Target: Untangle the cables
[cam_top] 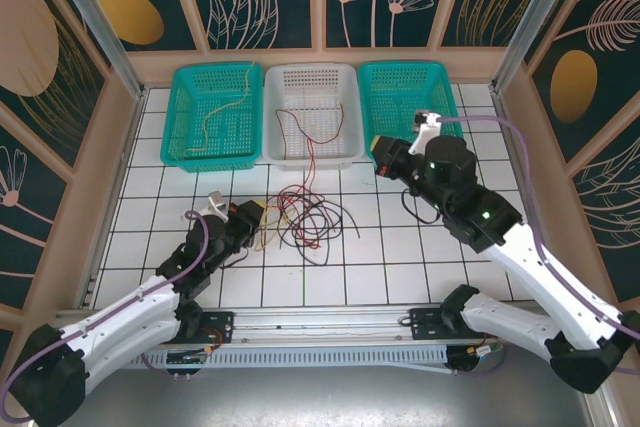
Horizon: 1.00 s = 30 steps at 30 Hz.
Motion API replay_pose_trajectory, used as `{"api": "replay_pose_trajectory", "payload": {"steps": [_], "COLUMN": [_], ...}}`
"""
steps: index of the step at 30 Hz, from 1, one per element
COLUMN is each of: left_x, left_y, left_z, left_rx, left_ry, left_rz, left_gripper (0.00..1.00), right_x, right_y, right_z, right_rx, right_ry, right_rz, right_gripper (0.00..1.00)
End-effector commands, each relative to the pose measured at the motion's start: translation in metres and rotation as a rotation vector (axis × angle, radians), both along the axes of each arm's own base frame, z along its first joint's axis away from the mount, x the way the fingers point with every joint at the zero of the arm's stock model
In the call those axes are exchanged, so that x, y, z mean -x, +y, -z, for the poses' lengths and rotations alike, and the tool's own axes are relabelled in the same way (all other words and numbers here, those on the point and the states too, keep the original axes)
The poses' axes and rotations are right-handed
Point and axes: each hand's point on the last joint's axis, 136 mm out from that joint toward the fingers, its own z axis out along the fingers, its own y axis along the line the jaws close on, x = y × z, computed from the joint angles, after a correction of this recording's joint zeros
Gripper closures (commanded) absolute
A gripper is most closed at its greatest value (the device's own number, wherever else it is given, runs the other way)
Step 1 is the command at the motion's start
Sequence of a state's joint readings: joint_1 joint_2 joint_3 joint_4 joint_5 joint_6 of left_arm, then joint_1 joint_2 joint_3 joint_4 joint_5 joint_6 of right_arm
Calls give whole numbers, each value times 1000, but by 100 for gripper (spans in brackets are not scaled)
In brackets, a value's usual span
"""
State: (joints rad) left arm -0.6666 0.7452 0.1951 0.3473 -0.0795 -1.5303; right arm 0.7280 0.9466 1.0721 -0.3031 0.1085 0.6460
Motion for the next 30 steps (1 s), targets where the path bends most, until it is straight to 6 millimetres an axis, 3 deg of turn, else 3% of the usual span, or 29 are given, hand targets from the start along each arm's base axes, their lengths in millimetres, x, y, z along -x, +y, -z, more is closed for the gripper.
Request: {"api": "replay_pose_trajectory", "payload": {"steps": [1,5,7,10,15,21,23,30], "left_x": [-2,-4,-4,-4,-3,-2,-1,-1], "left_y": [-4,-13,-17,-20,-28,-27,-27,-28], "left_z": [-9,-28,-45,-61,-68,-70,-70,-68], "left_rx": [-11,-7,-30,-94,-114,-104,-107,-108], "left_ry": [-8,-101,-175,-236,-262,-271,-273,-268], "left_rz": [18,68,94,125,178,173,173,178], "left_gripper": [100,100,100,100,100,100,100,100], "right_x": [0,-7,-9,-20,-55,-102,-110,-124], "right_y": [16,33,44,59,83,77,74,102], "right_z": [15,53,65,80,98,144,157,167], "right_rx": [76,136,143,163,229,323,295,254], "right_ry": [44,135,164,202,203,305,336,323], "right_rz": [-54,-66,-90,-103,-127,-52,-40,-154], "right_gripper": [92,52,43,42,41,49,49,50]}}
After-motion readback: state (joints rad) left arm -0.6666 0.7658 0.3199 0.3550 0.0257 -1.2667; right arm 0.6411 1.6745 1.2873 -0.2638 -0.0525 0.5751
